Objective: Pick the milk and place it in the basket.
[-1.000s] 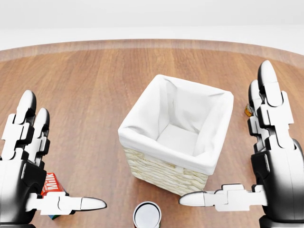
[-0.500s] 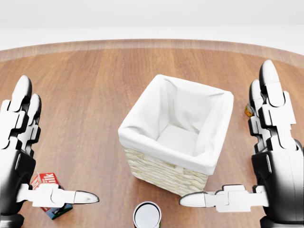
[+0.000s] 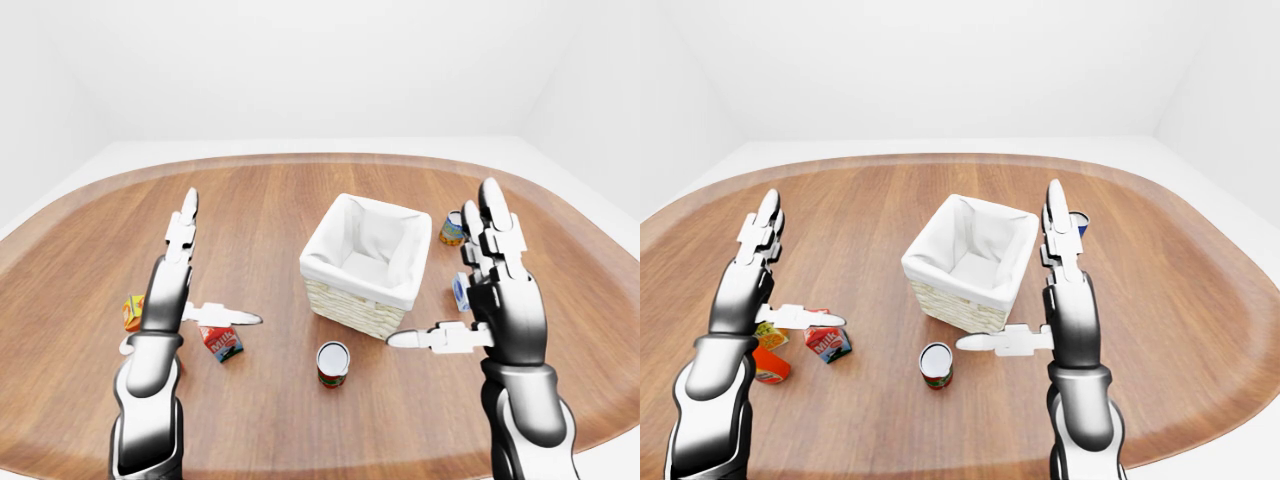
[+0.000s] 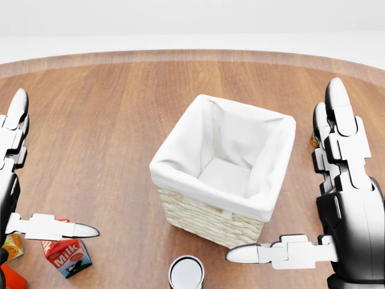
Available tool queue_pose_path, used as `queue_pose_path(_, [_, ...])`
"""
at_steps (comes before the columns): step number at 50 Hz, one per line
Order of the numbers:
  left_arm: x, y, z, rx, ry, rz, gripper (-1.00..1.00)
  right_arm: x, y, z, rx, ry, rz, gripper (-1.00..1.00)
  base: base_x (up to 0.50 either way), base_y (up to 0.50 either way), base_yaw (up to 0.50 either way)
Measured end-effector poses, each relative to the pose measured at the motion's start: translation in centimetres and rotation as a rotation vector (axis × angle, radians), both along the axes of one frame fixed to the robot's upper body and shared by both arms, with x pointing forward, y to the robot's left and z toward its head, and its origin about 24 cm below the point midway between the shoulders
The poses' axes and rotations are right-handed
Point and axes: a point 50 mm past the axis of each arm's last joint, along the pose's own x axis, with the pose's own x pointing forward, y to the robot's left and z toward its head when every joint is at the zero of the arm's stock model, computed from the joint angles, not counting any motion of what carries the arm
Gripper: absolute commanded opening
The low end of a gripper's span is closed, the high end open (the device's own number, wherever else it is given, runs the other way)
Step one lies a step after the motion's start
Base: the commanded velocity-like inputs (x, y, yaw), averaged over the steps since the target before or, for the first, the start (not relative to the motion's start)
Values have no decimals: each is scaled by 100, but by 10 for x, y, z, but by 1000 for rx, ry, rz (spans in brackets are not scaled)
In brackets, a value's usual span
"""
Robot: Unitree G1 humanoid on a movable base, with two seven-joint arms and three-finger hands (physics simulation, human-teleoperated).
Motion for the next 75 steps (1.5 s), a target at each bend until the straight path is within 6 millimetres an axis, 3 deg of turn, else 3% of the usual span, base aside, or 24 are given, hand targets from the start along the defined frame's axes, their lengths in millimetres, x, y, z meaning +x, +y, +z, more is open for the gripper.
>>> queue_pose_path(21, [12, 26, -35, 60, 145, 64, 100, 0, 0, 1, -1, -4, -2, 100, 0, 0, 0])
queue_pose_path(75, [33, 52, -103, 8, 409, 217, 100, -2, -1, 0, 0, 1, -12, 100, 0, 0, 0])
